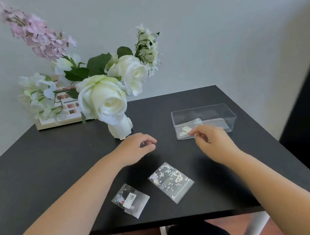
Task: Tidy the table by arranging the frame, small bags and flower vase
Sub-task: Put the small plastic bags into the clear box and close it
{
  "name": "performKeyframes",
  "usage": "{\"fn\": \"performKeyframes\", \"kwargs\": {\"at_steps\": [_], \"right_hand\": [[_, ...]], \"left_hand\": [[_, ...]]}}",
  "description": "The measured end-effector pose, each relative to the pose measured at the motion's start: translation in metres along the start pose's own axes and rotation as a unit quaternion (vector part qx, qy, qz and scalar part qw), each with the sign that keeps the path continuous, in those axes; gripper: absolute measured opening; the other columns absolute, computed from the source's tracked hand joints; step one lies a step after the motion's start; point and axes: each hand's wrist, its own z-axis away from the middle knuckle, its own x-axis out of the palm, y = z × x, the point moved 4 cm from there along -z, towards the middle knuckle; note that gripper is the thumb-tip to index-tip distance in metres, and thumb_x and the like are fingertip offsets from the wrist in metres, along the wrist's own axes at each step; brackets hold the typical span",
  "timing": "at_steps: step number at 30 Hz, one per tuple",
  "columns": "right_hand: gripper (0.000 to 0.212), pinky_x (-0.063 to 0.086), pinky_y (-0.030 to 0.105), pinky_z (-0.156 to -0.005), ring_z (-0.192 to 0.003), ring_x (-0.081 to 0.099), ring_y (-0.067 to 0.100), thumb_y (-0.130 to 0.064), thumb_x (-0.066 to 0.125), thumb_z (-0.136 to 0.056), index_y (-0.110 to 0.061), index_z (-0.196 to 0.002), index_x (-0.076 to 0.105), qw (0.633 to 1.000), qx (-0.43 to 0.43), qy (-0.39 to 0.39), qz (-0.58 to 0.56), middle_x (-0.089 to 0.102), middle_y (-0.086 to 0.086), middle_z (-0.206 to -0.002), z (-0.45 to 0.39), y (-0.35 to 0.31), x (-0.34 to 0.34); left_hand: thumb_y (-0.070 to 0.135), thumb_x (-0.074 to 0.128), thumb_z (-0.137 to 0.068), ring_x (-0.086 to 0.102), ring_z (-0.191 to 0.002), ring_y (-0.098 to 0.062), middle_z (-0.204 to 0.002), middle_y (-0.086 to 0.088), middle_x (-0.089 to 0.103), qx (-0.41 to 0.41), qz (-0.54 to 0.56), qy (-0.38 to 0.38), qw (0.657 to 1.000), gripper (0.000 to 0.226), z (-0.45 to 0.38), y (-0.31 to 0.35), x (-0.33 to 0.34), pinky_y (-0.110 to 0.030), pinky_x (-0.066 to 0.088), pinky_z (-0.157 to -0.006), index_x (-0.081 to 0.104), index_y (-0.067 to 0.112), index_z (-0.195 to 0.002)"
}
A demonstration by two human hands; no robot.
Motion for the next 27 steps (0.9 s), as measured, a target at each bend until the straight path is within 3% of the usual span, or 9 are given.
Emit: {"fn": "performKeyframes", "kwargs": {"at_steps": [3,6,9,13,19,21,24,27], "right_hand": [[0.016,0.044,0.024,-0.077,-0.088,0.057,0.010,-0.044,0.055,-0.089,-0.044,-0.104,0.061,0.981,0.018,-0.186,0.056,0.059,-0.014,-0.089,0.019,-0.022,0.026],[0.061,0.045,0.037,-0.092,-0.111,0.045,0.015,-0.075,0.050,-0.076,-0.039,-0.125,0.055,0.953,0.025,-0.259,0.156,0.050,-0.010,-0.110,0.034,-0.042,0.042],[0.090,0.046,0.044,-0.093,-0.121,0.037,0.022,-0.084,0.053,-0.063,-0.029,-0.135,0.048,0.928,0.060,-0.281,0.238,0.042,-0.003,-0.125,0.043,-0.056,0.047],[0.090,0.048,0.043,-0.091,-0.118,0.040,0.025,-0.075,0.067,-0.061,-0.019,-0.128,0.049,0.916,0.073,-0.282,0.276,0.041,0.001,-0.122,0.047,-0.071,0.058],[0.074,0.046,0.034,-0.076,-0.095,0.056,0.022,-0.053,0.085,-0.054,-0.027,-0.113,0.050,0.930,0.115,-0.299,0.182,0.042,0.001,-0.114,0.044,-0.079,0.063],[0.082,0.044,0.034,-0.073,-0.094,0.055,0.023,-0.049,0.089,-0.051,-0.028,-0.116,0.043,0.931,0.127,-0.299,0.169,0.042,0.002,-0.117,0.042,-0.077,0.064],[0.101,0.043,0.034,-0.081,-0.105,0.053,0.025,-0.044,0.091,-0.051,-0.024,-0.133,0.035,0.926,0.134,-0.308,0.171,0.051,0.003,-0.125,0.038,-0.077,0.064],[0.092,0.047,0.037,-0.088,-0.112,0.057,0.027,-0.042,0.090,-0.054,-0.013,-0.130,0.047,0.915,0.133,-0.328,0.196,0.058,0.004,-0.128,0.035,-0.081,0.064]], "left_hand": [[0.057,0.069,-0.080,0.057,-0.097,-0.003,-0.100,0.018,0.062,-0.042,0.037,-0.028,0.998,0.019,0.038,-0.024,-0.011,-0.023,0.045,-0.081,0.068,0.046,-0.095],[0.077,0.073,-0.054,0.052,-0.105,0.000,-0.107,0.021,0.059,-0.043,0.028,-0.066,0.996,0.049,0.072,-0.043,-0.018,-0.021,0.040,-0.083,0.068,0.052,-0.096],[0.079,0.078,-0.040,0.043,-0.114,0.004,-0.117,0.027,0.049,-0.033,0.000,-0.116,0.993,0.068,0.094,-0.050,-0.014,-0.022,0.035,-0.090,0.063,0.059,-0.103],[0.077,0.081,-0.037,0.035,-0.123,-0.004,-0.121,0.035,0.036,-0.034,-0.046,-0.146,0.988,0.077,0.109,-0.048,-0.008,-0.033,0.033,-0.100,0.057,0.064,-0.109],[0.060,0.087,-0.047,0.037,-0.117,-0.006,-0.121,0.026,0.040,-0.045,-0.029,-0.135,0.989,0.054,0.117,-0.048,-0.008,-0.032,0.037,-0.093,0.063,0.045,-0.093],[0.054,0.089,-0.051,0.046,-0.108,-0.004,-0.114,0.020,0.048,-0.047,-0.017,-0.119,0.992,0.048,0.116,-0.048,-0.008,-0.029,0.042,-0.086,0.062,0.037,-0.087],[0.039,0.088,-0.065,0.056,-0.077,0.008,-0.086,0.020,0.061,-0.051,0.027,-0.083,0.995,0.034,0.114,-0.049,-0.007,-0.019,0.042,-0.065,0.060,0.033,-0.083],[0.034,0.082,-0.075,0.056,-0.065,0.010,-0.073,0.027,0.064,-0.056,0.055,-0.058,0.995,0.024,0.114,-0.052,-0.005,-0.018,0.039,-0.062,0.058,0.036,-0.079]]}}
